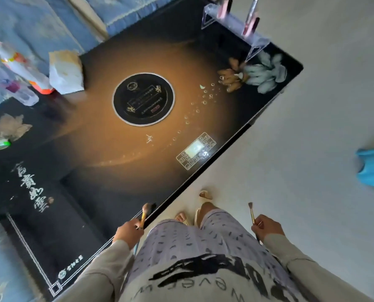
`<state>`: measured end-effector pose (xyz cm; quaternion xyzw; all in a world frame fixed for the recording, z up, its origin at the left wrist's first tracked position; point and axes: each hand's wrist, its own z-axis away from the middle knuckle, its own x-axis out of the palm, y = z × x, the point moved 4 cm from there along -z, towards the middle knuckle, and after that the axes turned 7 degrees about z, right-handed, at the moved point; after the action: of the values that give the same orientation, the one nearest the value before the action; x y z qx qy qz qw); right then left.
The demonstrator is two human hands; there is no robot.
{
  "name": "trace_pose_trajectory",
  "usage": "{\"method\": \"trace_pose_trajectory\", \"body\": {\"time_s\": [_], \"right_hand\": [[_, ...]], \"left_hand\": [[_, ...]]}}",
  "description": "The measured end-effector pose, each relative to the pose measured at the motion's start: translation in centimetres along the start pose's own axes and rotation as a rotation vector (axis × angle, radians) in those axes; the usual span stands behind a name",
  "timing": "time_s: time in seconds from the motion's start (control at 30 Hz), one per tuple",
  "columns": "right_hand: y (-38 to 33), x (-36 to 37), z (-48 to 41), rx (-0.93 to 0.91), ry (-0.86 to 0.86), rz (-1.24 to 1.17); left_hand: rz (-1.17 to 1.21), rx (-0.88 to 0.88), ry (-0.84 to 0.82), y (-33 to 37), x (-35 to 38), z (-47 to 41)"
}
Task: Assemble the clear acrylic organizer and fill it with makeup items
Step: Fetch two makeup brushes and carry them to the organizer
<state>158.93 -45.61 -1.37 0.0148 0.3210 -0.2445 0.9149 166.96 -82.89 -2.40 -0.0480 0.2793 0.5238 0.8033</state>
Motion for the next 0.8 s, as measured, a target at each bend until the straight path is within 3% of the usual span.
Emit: {"method": "trace_pose_trajectory", "body": {"time_s": [0.47, 0.8], "right_hand": [[9.4, -0.2, 0.5, 0.323, 0.043, -0.362], [15.2, -11.2, -6.9, 0.339, 0.101, -0.445]], "left_hand": [[-0.297, 0.261, -0.128, 15.6, 3.7, -0.7], [-0.491, 0.248, -0.138, 26.5, 10.0, -1.1]]}}
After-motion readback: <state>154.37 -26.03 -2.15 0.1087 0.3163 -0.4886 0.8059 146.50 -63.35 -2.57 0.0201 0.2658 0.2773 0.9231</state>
